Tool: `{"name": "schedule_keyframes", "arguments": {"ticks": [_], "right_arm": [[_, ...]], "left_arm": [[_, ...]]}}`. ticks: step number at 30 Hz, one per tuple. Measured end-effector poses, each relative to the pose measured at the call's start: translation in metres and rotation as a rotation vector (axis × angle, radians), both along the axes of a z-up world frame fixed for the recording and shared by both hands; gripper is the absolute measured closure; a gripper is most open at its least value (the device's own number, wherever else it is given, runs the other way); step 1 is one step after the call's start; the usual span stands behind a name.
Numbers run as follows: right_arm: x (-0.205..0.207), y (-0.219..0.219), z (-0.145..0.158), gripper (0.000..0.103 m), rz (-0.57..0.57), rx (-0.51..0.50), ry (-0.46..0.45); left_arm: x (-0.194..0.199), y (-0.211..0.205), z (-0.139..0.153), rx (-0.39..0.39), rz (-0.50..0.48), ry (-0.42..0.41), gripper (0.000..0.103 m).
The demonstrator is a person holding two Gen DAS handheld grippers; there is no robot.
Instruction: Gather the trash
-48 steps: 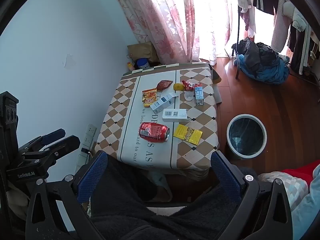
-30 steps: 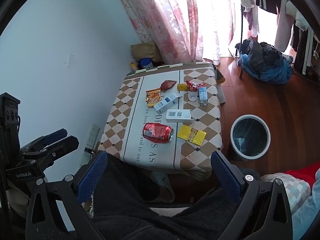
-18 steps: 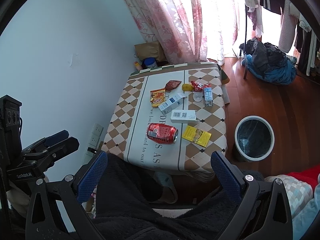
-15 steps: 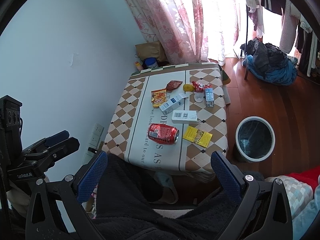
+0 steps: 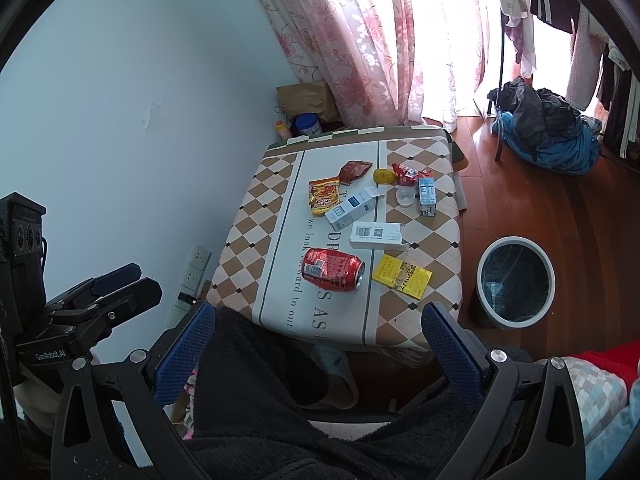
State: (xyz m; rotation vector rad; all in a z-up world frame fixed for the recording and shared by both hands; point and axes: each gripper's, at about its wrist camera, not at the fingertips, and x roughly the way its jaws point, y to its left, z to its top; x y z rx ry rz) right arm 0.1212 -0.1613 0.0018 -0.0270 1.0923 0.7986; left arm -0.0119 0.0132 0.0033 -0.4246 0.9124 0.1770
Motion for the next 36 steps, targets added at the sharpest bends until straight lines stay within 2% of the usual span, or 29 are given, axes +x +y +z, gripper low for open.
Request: {"name": "schedule_keyframes", "arguments": {"ticks": [36], "right_arm": [[0.0026,0.0036,0.0017,0.000,0.002,0.001,-0.010]], "left_arm": [[-0.0002,0.0025,-0.0012,-0.001,0.001,0.001,0.000]]}}
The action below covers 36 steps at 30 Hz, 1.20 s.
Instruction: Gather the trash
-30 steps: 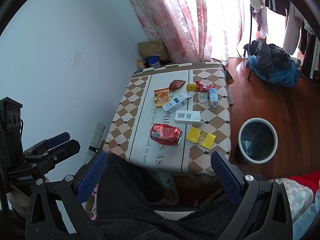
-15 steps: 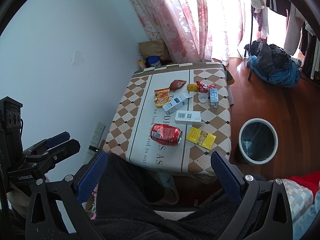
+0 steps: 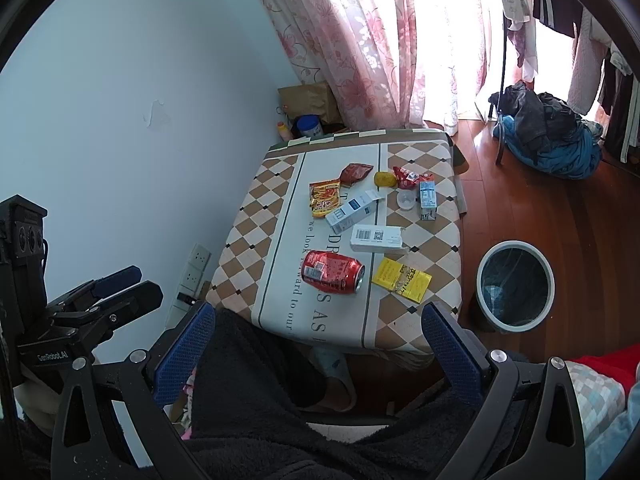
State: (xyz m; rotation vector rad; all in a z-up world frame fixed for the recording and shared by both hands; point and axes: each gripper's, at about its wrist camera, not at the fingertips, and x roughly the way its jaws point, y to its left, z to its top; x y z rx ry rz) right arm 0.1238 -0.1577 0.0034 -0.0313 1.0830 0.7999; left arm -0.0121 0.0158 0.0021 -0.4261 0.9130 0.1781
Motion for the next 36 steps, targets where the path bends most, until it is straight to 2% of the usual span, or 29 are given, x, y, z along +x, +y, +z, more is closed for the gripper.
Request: {"name": "schedule_keyframes", "arguments": {"ticks": [15,18,21,22,24,27,31,34,36], "right_arm": [[0.001,0.000,0.000,0.000,0.002,0.005,-0.001],[0.006,-0.001,-0.005,0.000,-0.024,0.007,0.010],[0.023,0.003,-0.023,0.000,-0.052,-0.034,0.018],[0.031,0.007,-0.033,0.000,-0.057,-0.061,0.013],[0.050,0.018,-0.063,0.000,-0.060,-0.132,0.004],[0.082,0.043,-0.125,0.000,-0.017,-0.272,0.032],[0.117,0.070,-0.208,0.000,0.075,-0.424,0.114],[0.136,0.091,-0.266,0.000,0.152,-0.542,0.130],[0.144,0.100,-0.291,0.001,0.192,-0.585,0.143]], "left_arm": [[0.000,0.002,0.000,0.001,-0.001,-0.002,0.000],[0.003,0.006,-0.011,0.035,0.030,0.011,0.000],[0.019,0.016,-0.036,0.129,0.119,0.060,0.000],[0.027,0.022,-0.051,0.163,0.158,0.089,0.000],[0.042,0.033,-0.080,0.178,0.203,0.136,0.000],[0.064,0.050,-0.132,0.141,0.259,0.222,0.000],[0.086,0.062,-0.200,0.078,0.316,0.335,0.000],[0.092,0.065,-0.236,-0.003,0.353,0.389,0.000],[0.093,0.065,-0.255,-0.067,0.373,0.414,0.000]]}}
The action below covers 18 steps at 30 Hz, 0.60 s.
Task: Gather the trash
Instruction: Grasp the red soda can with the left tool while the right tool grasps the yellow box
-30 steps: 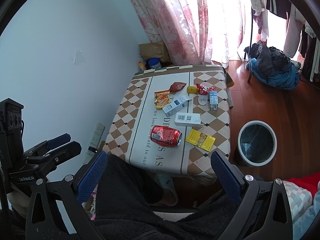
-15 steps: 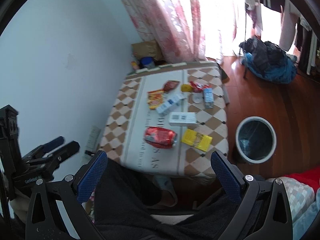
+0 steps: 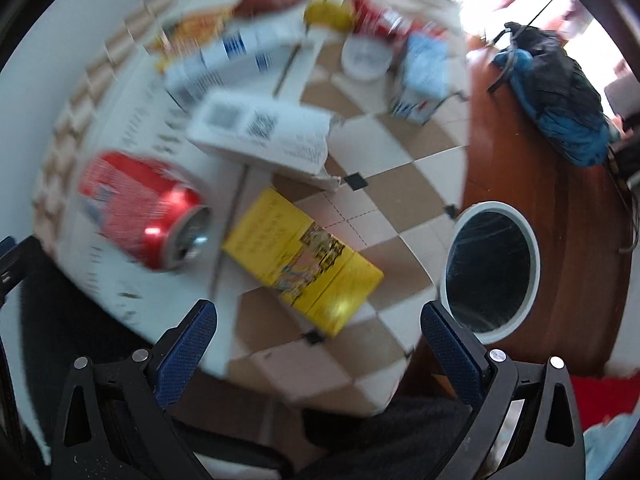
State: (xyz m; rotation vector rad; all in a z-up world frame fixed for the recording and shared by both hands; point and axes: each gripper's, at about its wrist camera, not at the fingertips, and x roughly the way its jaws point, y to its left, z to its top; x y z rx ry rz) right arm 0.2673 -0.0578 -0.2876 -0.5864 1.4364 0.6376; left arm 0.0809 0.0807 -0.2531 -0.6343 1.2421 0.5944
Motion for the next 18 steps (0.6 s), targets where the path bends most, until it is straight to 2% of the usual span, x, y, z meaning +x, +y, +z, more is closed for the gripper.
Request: {"name": "schedule_keyframes", "arguments": {"ticks": [5,7,8,9,10,13,18], "right_arm": [[0.011,0.018,-0.042,0.007,0.079,-0.054,0.029],[0.014,0.019,-0.054,0.013,0.083,-0.047,0.042],[0.014,0.017,-0.054,0.015,0.081,-0.031,0.031],[0.014,0.015,-0.055,0.020,0.072,-0.019,0.014],[0.014,0.010,-0.054,0.024,0.057,-0.009,0.009],[0.019,-0.019,-0.058,0.027,-0.095,-0.014,0.024],[0.022,-0.055,-0.064,0.027,-0.252,0.070,0.099]], "left_arm": [[0.004,-0.002,-0.028,-0.143,0.041,-0.032,0.000],[0.009,-0.003,-0.036,-0.196,0.057,-0.057,0.007],[0.013,-0.003,-0.039,-0.215,0.060,-0.067,0.016],[0.017,-0.003,-0.042,-0.238,0.061,-0.078,0.017],[0.021,-0.002,-0.042,-0.269,0.069,-0.120,0.017],[0.036,-0.001,-0.039,-0.288,0.071,-0.174,0.017],[0.055,0.004,-0.044,-0.334,0.116,-0.209,0.017]]}}
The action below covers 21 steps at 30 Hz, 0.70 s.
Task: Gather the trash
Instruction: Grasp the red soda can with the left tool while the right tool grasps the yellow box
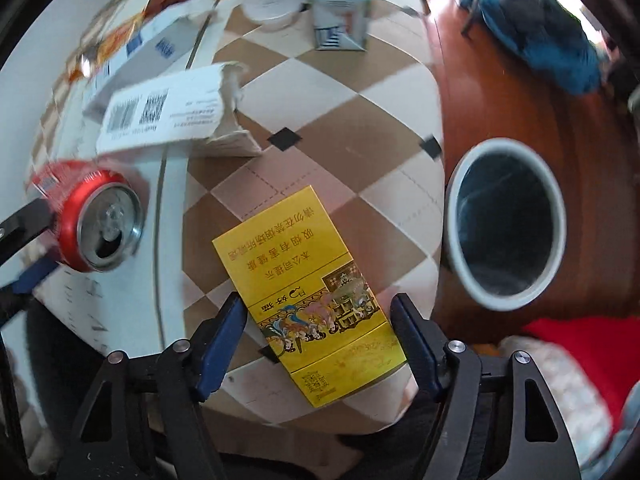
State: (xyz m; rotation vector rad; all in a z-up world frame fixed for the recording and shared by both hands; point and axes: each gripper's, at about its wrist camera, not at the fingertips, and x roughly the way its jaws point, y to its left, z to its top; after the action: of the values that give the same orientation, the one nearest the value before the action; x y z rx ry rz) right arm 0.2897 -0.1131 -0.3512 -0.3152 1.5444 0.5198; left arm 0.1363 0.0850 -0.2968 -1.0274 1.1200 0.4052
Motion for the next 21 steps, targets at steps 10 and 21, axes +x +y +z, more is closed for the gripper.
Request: {"name": "schedule_keyframes", "arguments": {"ticks": [10,21], "right_arm": [[-0.007,0.007,0.002,0.027,0.017,-0.043,-0.045],[-0.021,0.020,0.014,0.032,-0.002,0.020,0.011]], "left_arm": [[0.020,-0.003,0.006,0.131,-0.014,-0.006,0.062],[0.012,-0.003,0.031,0.477,-0.398,0.147,0.065]]}}
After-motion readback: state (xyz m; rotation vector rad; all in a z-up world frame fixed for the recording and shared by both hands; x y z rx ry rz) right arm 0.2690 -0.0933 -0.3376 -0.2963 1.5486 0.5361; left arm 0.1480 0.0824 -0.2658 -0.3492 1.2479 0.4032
